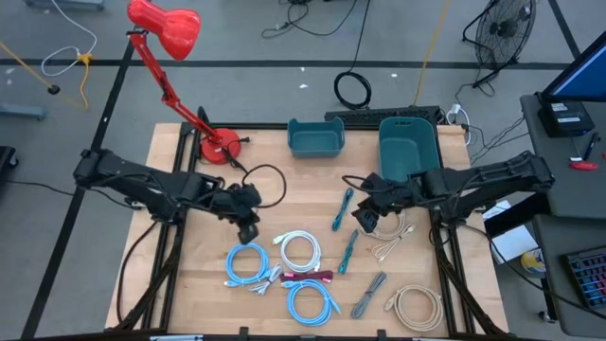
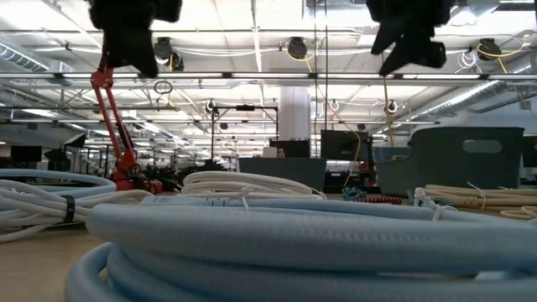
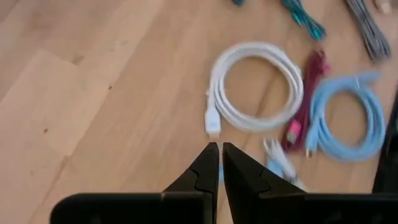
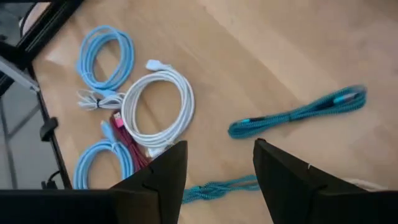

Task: Pick & Place USB Port
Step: Put the right brown HDMI cable into the right blue bin

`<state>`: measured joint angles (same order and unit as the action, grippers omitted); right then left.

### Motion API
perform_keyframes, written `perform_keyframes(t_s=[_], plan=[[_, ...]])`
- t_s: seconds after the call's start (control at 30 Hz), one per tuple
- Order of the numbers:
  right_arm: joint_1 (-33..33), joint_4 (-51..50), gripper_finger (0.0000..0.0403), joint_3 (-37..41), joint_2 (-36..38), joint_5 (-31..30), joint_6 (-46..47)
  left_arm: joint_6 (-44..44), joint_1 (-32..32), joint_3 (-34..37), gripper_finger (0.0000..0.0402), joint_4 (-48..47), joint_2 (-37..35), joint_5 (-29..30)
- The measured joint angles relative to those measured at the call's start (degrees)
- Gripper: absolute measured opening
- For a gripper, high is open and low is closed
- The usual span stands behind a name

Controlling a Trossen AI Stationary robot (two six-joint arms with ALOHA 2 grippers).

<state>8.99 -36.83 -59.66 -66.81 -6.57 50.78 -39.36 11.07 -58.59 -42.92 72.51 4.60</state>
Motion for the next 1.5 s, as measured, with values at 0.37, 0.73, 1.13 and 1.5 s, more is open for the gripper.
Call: perform_keyframes(t_s=[0.37,0.73,1.13,1.5], plan=[[0.14,38.83,0.0173,18.64,0.00,4.35,14.54,0.64,-0.98,0.04,0.0024,4.13,6.95,-2.05],[0.48,61.24,0.0173,21.88,0.00,6.78,9.83,4.17,-0.98,0.04,0.0024,10.89,7.15,-1.57],[0.48,68.70,0.0173,21.86,0.00,6.69,6.93,4.13,-0.98,0.04,0.0024,13.27,7.13,-1.58],[0.09,54.02,0.0173,21.86,0.02,6.63,8.37,3.96,-0.98,0.04,0.0024,13.25,7.13,-1.55]])
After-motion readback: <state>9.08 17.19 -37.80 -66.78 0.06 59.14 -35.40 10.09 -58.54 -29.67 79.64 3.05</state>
